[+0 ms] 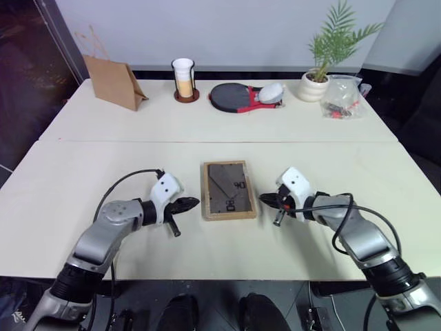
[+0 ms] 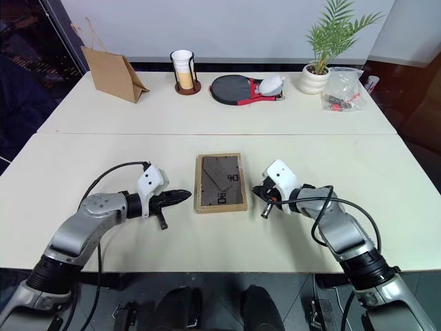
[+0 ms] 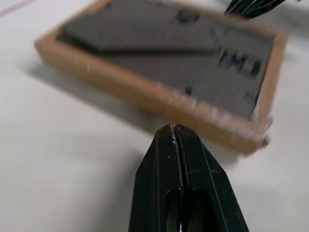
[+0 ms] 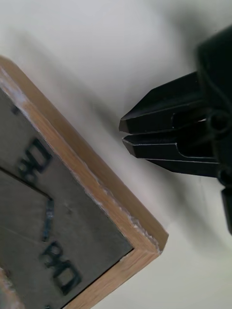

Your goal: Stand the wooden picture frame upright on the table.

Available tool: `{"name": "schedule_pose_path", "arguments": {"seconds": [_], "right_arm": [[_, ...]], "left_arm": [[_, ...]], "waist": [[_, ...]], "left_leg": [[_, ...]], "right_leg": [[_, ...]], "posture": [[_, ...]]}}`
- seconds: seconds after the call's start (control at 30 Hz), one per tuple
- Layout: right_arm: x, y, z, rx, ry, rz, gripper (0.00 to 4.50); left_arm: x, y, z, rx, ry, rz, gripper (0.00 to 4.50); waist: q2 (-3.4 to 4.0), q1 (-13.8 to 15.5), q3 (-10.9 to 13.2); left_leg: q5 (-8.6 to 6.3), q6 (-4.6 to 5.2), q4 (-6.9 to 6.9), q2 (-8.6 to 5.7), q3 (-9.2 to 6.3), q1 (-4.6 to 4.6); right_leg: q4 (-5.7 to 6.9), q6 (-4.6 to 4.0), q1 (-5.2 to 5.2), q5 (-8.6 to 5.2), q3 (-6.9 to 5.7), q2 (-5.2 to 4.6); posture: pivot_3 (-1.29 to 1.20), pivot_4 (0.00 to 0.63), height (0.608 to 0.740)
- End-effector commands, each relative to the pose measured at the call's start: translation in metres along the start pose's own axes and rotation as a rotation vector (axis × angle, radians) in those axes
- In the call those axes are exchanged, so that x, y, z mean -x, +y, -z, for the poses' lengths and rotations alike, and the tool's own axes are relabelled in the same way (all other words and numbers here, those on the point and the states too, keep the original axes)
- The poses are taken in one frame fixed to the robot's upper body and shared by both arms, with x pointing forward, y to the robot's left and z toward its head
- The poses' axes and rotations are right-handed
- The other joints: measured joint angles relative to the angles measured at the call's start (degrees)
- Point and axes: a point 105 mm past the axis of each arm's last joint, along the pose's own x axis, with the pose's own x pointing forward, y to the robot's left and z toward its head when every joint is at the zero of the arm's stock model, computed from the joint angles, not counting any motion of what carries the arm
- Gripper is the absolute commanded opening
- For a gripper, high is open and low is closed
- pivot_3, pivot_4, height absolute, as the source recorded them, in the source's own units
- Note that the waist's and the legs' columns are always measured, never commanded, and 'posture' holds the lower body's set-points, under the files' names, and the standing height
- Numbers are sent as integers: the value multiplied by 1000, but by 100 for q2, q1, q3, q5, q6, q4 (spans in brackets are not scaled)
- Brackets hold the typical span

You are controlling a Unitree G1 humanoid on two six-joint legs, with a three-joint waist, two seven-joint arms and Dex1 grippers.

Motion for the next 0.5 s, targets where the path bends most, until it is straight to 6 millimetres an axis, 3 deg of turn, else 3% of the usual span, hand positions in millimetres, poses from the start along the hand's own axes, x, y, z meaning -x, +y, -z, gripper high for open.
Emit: {"name": "schedule_pose_path", "arguments": {"seconds": [0.03,0.27,0.5], "right_arm": [[-6,0,-10,25,-33,2,100],[-10,15,-14,25,-50,-53,100],[-3,37,-22,29,-73,-152,100]], "left_arm": [[-4,-1,-2,-32,-18,-17,0],[-16,-8,11,34,4,-32,0],[1,-22,14,63,32,34,0]], "waist": [[0,1,0],[-1,-5,-3],[-1,-26,-5]], "left_leg": [[0,0,3,0,0,0],[-1,1,26,1,-2,1],[-1,1,24,6,-5,3]], "right_leg": [[2,0,1,0,0,0],[20,0,4,0,0,1],[21,-1,4,-1,-1,5]], "posture": [[0,150,740],[0,150,740],[0,150,740]]}}
